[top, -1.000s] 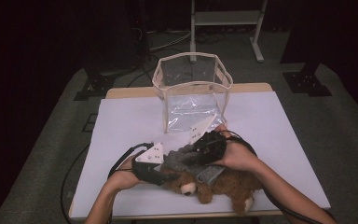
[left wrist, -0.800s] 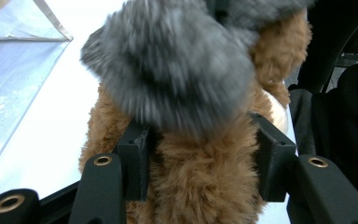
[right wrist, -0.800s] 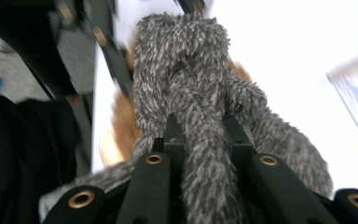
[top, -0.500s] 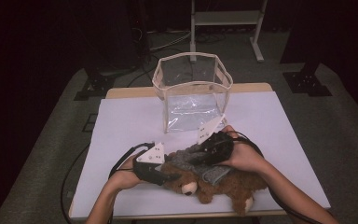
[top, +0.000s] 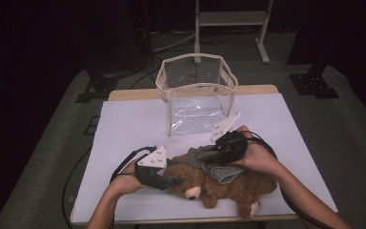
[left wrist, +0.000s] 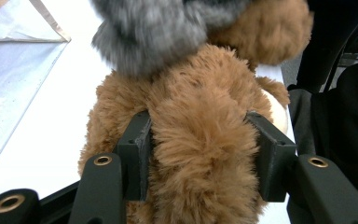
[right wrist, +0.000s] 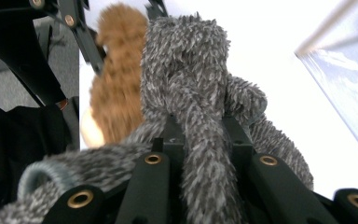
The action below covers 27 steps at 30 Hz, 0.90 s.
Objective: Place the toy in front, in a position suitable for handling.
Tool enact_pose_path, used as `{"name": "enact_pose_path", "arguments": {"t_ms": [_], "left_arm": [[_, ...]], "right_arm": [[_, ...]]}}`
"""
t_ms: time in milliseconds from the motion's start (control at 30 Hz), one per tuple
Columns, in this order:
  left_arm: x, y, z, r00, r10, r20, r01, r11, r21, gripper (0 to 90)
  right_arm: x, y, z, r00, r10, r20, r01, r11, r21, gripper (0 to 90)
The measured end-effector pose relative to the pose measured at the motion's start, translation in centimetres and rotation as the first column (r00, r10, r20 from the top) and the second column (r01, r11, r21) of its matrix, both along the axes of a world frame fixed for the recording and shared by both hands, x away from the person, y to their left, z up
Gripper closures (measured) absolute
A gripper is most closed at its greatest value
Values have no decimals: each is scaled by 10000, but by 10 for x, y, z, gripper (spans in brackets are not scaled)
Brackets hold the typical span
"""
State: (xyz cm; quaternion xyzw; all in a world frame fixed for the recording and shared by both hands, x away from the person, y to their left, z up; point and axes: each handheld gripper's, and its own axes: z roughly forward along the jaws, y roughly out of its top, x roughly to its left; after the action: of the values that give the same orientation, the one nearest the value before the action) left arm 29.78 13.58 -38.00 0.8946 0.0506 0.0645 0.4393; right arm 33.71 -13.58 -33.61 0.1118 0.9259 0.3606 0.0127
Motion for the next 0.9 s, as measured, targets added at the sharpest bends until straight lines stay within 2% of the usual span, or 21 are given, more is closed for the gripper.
{"name": "enact_pose_path", "arguments": {"t_ms": [100, 167, 233, 267, 333, 400, 467, 533, 600, 700, 833, 900], "left_arm": [[1, 0, 2, 9999, 91, -47, -91, 10000, 19, 457], [3, -1, 6, 9996, 249, -111, -249, 9997, 1, 412], [5, -6, 10, 9982, 512, -313, -514, 9987, -60, 326], [6, -8, 11, 9980, 514, -355, -516, 9987, -54, 285], [8, -18, 11, 9988, 287, -404, -285, 9996, 56, 274], [8, -26, 8, 9990, 10, -437, 3, 9996, 294, 304], [8, -30, 5, 9987, -89, -509, 104, 9995, 300, 350], [7, -28, 3, 9990, -156, -417, 174, 9990, 422, 392], [5, -23, 2, 9989, -145, -447, 158, 9994, 309, 421], [5, -21, 0, 9986, -168, -504, 175, 9997, 139, 436], [4, -21, 0, 9986, -224, -482, 233, 9995, 192, 438], [4, -21, 0, 9985, -221, -506, 229, 9996, 163, 438]], "right_arm": [[0, -18, -3, 9997, -211, -145, 214, 9996, 188, 752], [-3, -23, -7, 9994, -254, -221, 261, 9992, 292, 753], [-6, -24, -10, 9989, -308, -354, 323, 9986, 422, 755], [-9, -22, -11, 9991, -236, -360, 253, 9986, 459, 756], [-14, -17, -13, 9994, -48, -341, 61, 9992, 395, 756], [-19, -9, -11, 9999, 98, -122, -95, 9997, 213, 756], [-22, 1, -8, 9995, 286, 116, -288, 9995, 103, 755], [-24, 11, -8, 9987, 431, 267, -429, 9990, -90, 754], [-24, 14, -7, 9983, 505, 287, -500, 9986, -196, 754], [-22, 5, -6, 9988, 405, 265, -403, 9991, -90, 753], [-21, -21, -6, 9998, -117, 165, 114, 9998, 190, 753], [-21, -36, -7, 9989, -418, 200, 414, 9990, 156, 753]]}}
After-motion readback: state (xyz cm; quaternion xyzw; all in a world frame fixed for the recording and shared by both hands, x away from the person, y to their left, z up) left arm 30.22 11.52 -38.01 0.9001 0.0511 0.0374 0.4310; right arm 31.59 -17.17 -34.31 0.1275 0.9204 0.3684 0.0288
